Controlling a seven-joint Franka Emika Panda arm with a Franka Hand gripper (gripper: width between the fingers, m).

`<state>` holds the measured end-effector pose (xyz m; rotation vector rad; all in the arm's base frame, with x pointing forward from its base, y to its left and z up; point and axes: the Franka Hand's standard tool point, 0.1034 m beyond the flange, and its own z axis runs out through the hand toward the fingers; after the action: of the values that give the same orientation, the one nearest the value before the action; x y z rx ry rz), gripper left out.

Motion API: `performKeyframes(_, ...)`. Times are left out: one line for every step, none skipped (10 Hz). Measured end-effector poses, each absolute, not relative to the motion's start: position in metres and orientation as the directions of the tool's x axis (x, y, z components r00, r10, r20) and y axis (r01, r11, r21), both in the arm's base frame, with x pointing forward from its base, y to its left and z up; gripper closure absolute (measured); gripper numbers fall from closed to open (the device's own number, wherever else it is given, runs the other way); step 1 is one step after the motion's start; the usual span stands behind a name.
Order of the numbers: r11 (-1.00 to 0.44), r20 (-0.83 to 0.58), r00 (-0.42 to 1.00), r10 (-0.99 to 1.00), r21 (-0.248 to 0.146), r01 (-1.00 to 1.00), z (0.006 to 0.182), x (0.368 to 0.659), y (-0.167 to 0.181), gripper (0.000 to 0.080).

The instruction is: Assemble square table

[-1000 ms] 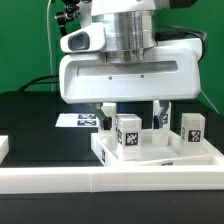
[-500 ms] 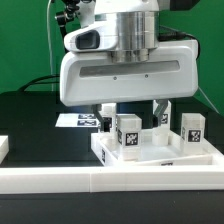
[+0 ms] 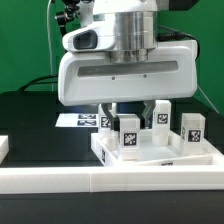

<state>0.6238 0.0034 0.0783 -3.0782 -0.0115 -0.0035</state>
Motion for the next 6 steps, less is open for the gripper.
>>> performKeyframes(-0.996, -0.002, 0.998, -0.060, -0.066, -0.060, 0.0781, 0.6238, 0.0028, 0.0509)
performKeyframes(-0.981, -0.009, 0.985, -0.174, -0.086, -0.174, 0.0779, 0.6240, 0.0010, 0.0509)
performKeyframes(-0.947, -0.021, 0.951, -0.307, -0.093, -0.308, 0.0780, 0.6242, 0.0004, 0.0509)
performKeyframes(-0.902, -0.031, 0.907, -0.419, -0.097, -0.420, 0.0775, 0.6240, -0.0006, 0.0509)
performKeyframes(-0.851, -0.043, 0.857, -0.513, -0.102, -0.514, 0.0773, 0.6239, -0.0014, 0.0509)
performKeyframes(-0.784, -0.056, 0.790, -0.611, -0.098, -0.613, 0.0772, 0.6240, -0.0019, 0.0509)
